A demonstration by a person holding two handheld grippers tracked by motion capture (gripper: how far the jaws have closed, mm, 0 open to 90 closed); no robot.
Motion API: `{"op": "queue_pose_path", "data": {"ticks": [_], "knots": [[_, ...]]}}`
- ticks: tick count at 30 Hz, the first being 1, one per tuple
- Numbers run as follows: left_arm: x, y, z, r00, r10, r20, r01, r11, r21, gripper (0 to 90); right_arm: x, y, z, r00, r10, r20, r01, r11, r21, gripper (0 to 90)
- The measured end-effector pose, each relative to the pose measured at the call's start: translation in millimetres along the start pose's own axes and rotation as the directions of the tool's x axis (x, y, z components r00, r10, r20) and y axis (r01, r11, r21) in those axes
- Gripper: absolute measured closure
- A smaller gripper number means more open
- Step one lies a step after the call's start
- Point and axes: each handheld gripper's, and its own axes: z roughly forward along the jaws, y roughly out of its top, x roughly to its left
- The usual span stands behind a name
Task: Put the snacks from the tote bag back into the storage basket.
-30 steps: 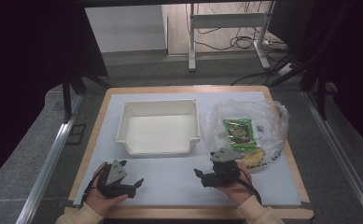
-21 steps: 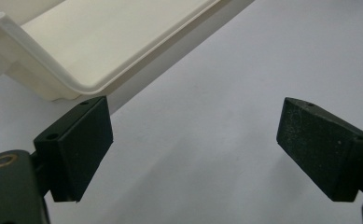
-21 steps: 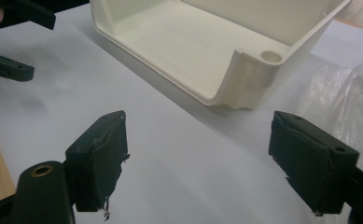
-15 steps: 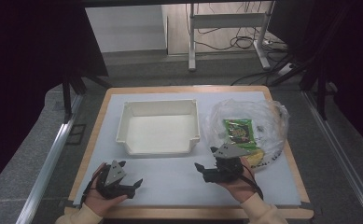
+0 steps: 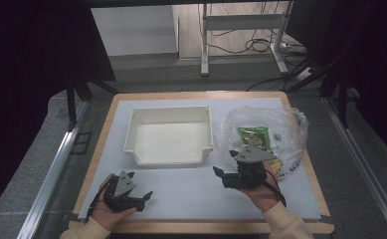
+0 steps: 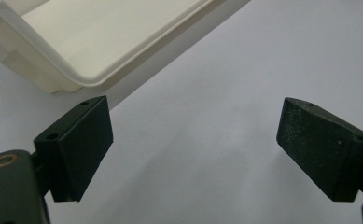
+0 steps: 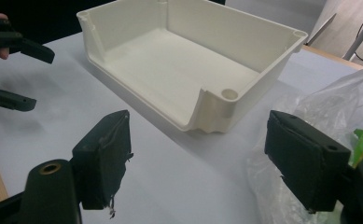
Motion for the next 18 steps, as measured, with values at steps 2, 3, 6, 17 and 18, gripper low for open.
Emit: {"op": "queue_pose_path", "data": {"ticks": [2,3,6,17,18], "knots": [[-0.5,-0.1,-0.1,1.0,-0.002,-0.001,0.002,1.0,0.001,10.9,-2.3,1.6,-1.2,1.0,0.005,0.003,-0.005,1.0,-0.003,23.5],[-0.6,-0.2,-0.2,1.0,-0.002,-0.002,0.002,1.0,0.001,10.9,-3.8,2.5,-1.9,1.0,0.008,0.003,-0.008,1.0,-0.004,23.5],[-0.5,-0.2,-0.1,1.0,-0.002,-0.002,0.002,1.0,0.001,10.8,-7.4,4.2,-2.9,0.9999,0.014,0.008,-0.014,1.0,-0.007,23.5],[-1.1,0.0,0.1,0.9999,0.011,0.001,-0.011,0.9999,0.004,10.9,-26.4,10.2,-4.6,0.9992,0.028,0.029,-0.028,1.0,-0.005,25.1],[-1.2,-0.1,0.2,0.9999,0.011,0.001,-0.011,0.9999,0.005,10.8,-28.2,10.8,-5.2,0.999,0.029,0.033,-0.029,1.0,-0.006,25.1]]}}
